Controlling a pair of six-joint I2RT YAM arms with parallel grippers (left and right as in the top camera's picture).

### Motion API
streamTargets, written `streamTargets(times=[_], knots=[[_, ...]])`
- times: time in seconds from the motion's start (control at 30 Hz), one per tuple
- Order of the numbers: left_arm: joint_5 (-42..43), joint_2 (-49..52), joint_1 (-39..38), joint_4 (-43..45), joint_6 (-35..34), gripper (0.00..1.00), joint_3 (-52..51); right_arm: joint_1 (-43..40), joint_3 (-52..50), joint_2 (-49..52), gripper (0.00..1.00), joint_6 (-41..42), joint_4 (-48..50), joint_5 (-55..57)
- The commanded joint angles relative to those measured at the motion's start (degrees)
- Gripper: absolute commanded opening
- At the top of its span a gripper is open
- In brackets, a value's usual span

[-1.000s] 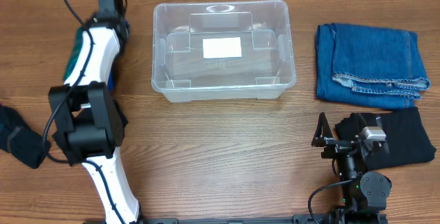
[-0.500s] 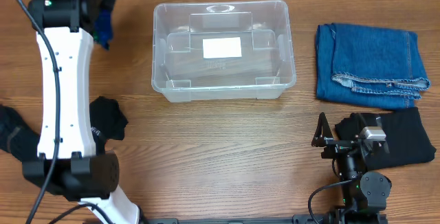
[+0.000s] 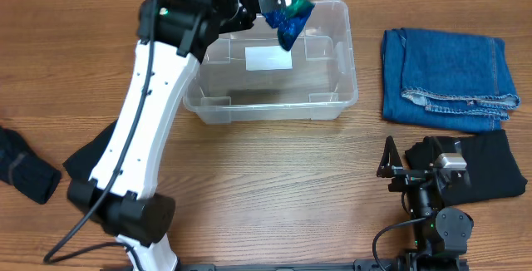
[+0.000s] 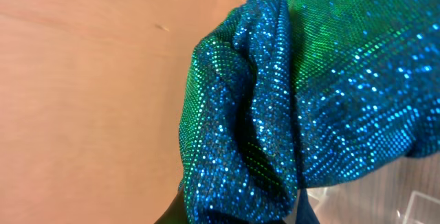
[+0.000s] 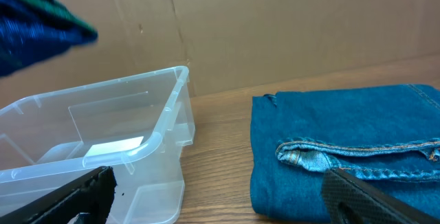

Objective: Pack container
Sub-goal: 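Carry the sparkly fabric with left gripper into the clear bin, release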

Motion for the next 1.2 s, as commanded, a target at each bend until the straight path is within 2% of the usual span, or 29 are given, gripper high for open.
streamTargets(times=[0.0,0.27,0.73,0.77,0.8,0.87,1.0,1.17], knots=[[-2.6,4.1,0.1,-0.5,2.7,0.04,1.5,-0.2,-0.6,-0.5,1.0,-0.4,0.3,0.3],[-5.8,10.7,0.3,-1.5,5.5,0.04,1.4,-0.2,-0.6,-0.5,1.0,-0.4,0.3,0.3],[-7.7,20.4,3.3,4.5,5.8,0.04,1.4,-0.2,-0.6,-0.5,1.0,-0.4,0.3,0.3],[-7.7,20.5,3.4,4.5,5.8,0.17,1.4,-0.2,-0.6,-0.5,1.0,-0.4,0.3,0.3],[-7.2,20.5,3.5,4.5,5.5,0.34,1.4,-0.2,-0.6,-0.5,1.0,-0.4,0.3,0.3],[-6.3,20.5,3.5,4.2,4.9,0.5,1.4,-0.2,-0.6,-0.5,1.0,-0.4,0.3,0.3],[-5.2,20.5,3.2,1.7,4.7,0.66,1.4,-0.2,-0.6,-0.5,1.0,-0.4,0.3,0.3],[-5.1,20.2,1.5,-2.9,-1.5,0.7,1.5,-0.2,-0.6,-0.5,1.0,-0.4,0.3,0.3]])
